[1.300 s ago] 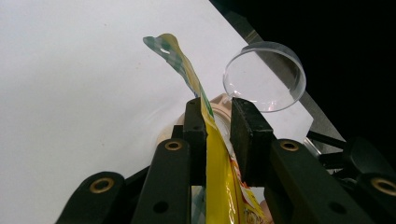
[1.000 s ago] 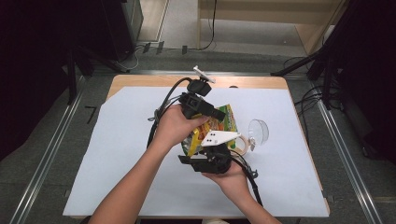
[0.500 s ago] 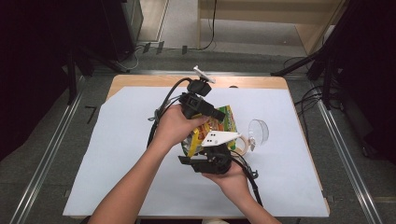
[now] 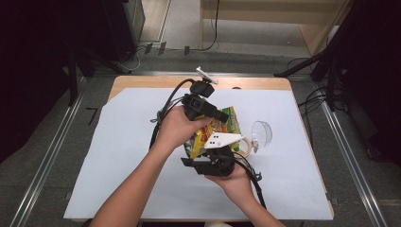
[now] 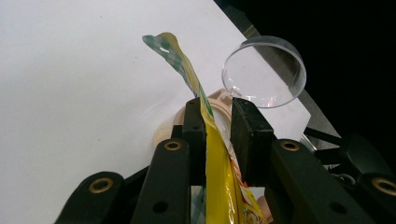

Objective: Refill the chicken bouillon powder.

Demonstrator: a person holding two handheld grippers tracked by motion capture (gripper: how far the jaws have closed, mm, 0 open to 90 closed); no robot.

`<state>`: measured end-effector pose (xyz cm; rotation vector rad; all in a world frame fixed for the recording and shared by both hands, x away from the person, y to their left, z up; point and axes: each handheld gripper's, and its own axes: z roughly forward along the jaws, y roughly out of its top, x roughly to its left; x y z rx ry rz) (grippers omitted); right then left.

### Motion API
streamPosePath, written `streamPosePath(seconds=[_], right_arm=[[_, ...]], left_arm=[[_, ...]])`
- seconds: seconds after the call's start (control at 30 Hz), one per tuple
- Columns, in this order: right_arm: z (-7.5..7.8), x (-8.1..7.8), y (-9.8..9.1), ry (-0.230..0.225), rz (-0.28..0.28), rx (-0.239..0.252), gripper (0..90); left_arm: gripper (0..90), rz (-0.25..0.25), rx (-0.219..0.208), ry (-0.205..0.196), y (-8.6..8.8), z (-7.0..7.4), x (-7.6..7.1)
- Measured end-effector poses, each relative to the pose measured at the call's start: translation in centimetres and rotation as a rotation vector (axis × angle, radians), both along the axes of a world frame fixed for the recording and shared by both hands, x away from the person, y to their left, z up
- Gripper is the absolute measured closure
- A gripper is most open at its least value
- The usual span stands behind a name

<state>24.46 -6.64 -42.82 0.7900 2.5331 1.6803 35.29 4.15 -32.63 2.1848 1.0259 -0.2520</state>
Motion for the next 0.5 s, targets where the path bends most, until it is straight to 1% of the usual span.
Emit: streamPosePath(seconds=[0.1, 0.17, 0.23, 0.5], right_arm=[[0.17, -0.11, -0.06, -0.001, 0.001, -0.002, 65.2], [0.19, -0.13, -0.04, -0.004, -0.001, -0.002, 65.2], [0.08, -0.06, -0.01, 0.003, 0.002, -0.001, 65.2], [0.07, -0.08, -0.06, -0.001, -0.002, -0.006, 65.2]], left_arm=[[76.3, -0.002, -0.008, 0.001, 0.08, 0.11, -0.03], [76.2, -0.001, -0.002, 0.001, 0.07, 0.03, 0.00], [76.2, 0.001, -0.001, 0.003, 0.04, -0.10, 0.02], [76.3, 0.001, -0.011, 0.005, 0.10, -0.08, 0.03]])
